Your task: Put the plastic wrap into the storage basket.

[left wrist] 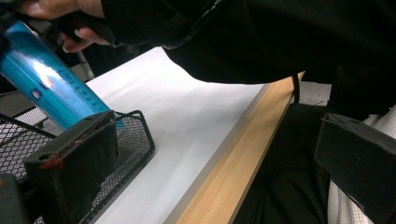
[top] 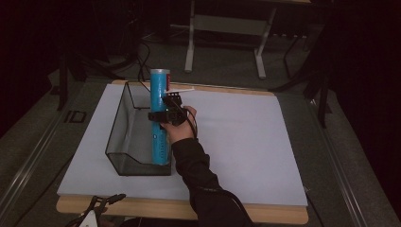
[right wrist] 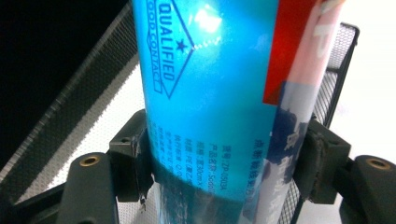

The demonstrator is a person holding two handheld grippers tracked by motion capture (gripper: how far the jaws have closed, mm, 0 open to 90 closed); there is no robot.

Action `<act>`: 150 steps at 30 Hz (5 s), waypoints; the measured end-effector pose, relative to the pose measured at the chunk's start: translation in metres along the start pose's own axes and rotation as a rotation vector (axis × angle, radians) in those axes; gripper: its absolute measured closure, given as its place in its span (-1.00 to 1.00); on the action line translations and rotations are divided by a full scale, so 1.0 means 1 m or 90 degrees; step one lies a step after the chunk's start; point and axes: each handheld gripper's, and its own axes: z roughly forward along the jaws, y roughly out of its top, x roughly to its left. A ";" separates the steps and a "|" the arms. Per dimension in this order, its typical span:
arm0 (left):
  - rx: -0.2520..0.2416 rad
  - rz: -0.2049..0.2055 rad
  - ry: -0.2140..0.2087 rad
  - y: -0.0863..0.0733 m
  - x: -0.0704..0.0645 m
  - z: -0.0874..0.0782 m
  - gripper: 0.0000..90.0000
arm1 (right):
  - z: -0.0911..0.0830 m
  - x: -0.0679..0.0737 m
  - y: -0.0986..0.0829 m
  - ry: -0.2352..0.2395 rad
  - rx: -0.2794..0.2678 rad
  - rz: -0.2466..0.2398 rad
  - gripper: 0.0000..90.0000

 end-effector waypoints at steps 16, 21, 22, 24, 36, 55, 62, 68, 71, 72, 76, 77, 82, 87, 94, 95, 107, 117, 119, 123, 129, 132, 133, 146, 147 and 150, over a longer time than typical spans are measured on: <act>0.001 0.002 0.001 0.000 0.000 0.000 -0.99 | 0.019 -0.005 -0.005 -0.004 0.037 0.029 -0.31; 0.002 0.002 0.000 0.000 0.000 0.000 -0.99 | 0.026 -0.007 -0.007 -0.012 0.029 0.044 -0.31; 0.002 0.002 0.000 0.000 0.000 0.000 -0.99 | 0.029 -0.007 -0.007 -0.016 0.031 0.045 -0.31; 0.002 0.003 0.000 0.000 0.000 0.000 -0.99 | 0.032 -0.008 -0.008 -0.022 0.030 0.048 -0.31; 0.001 0.002 -0.001 0.000 0.000 0.000 -0.99 | 0.058 -0.015 -0.016 -0.058 0.038 0.072 -0.33; 0.003 0.003 -0.001 0.000 0.000 0.001 -0.99 | 0.049 -0.016 -0.016 -0.095 0.022 0.011 -0.40; 0.005 0.004 -0.001 0.000 0.000 0.001 -0.99 | 0.031 -0.019 -0.016 -0.056 0.016 -0.043 -0.65; 0.008 0.004 0.000 -0.001 0.000 0.002 -0.99 | 0.016 -0.021 -0.027 -0.027 0.025 -0.125 -0.70; 0.009 0.004 0.000 -0.001 0.000 0.002 -0.99 | 0.011 -0.021 -0.034 -0.014 0.024 -0.142 -0.70; 0.009 0.004 0.000 -0.001 0.000 0.002 -0.99 | 0.009 -0.021 -0.036 -0.018 0.023 -0.150 -0.69; 0.009 0.004 0.001 -0.001 -0.001 0.002 -0.99 | -0.002 -0.024 -0.042 -0.006 0.010 -0.181 -0.69; 0.009 0.004 0.001 -0.001 -0.001 0.002 -0.99 | -0.002 -0.024 -0.042 -0.006 0.010 -0.181 -0.69; 0.008 0.001 0.002 -0.001 0.000 0.002 -0.99 | -0.019 -0.035 -0.048 -0.001 0.006 -0.192 -0.69; 0.010 0.002 0.004 -0.001 0.000 0.002 -0.99 | -0.032 -0.044 -0.053 0.012 -0.008 -0.186 -0.70; 0.012 0.002 0.004 -0.001 0.000 0.003 -0.99 | -0.044 -0.057 -0.064 0.008 -0.020 -0.201 -0.69; 0.012 0.002 0.003 -0.001 0.000 0.003 -0.99 | -0.045 -0.059 -0.065 0.009 -0.017 -0.201 -0.69; 0.014 0.001 0.002 -0.001 -0.001 0.003 -0.99 | -0.065 -0.085 -0.087 -0.001 -0.014 -0.224 -0.69; 0.016 0.001 0.003 -0.001 0.000 0.003 -0.99 | -0.076 -0.109 -0.112 -0.014 -0.002 -0.213 -0.69; 0.016 0.000 0.003 -0.001 0.000 0.004 -0.99 | -0.078 -0.113 -0.117 -0.016 0.001 -0.216 -0.69; 0.016 0.000 0.004 -0.001 0.000 0.004 -0.99 | -0.081 -0.122 -0.124 -0.024 0.003 -0.212 -0.69; 0.017 0.002 0.004 -0.001 -0.001 0.004 -0.99 | -0.087 -0.132 -0.131 -0.025 -0.003 -0.201 -0.69; 0.016 0.001 0.003 -0.001 0.000 0.003 -0.99 | -0.093 -0.136 -0.136 -0.026 -0.004 -0.198 -0.69; 0.016 0.002 0.003 -0.001 0.000 0.003 -0.99 | -0.094 -0.137 -0.137 -0.026 -0.004 -0.196 -0.69; 0.018 0.003 0.003 -0.001 -0.001 0.003 -0.99 | -0.105 -0.152 -0.159 -0.045 0.008 -0.224 -0.69; 0.018 0.003 0.003 -0.001 -0.001 0.003 -0.99 | -0.106 -0.152 -0.161 -0.050 0.009 -0.227 -0.69; 0.019 0.004 0.003 -0.001 -0.001 0.004 -0.99 | -0.109 -0.153 -0.165 -0.058 0.008 -0.230 -0.69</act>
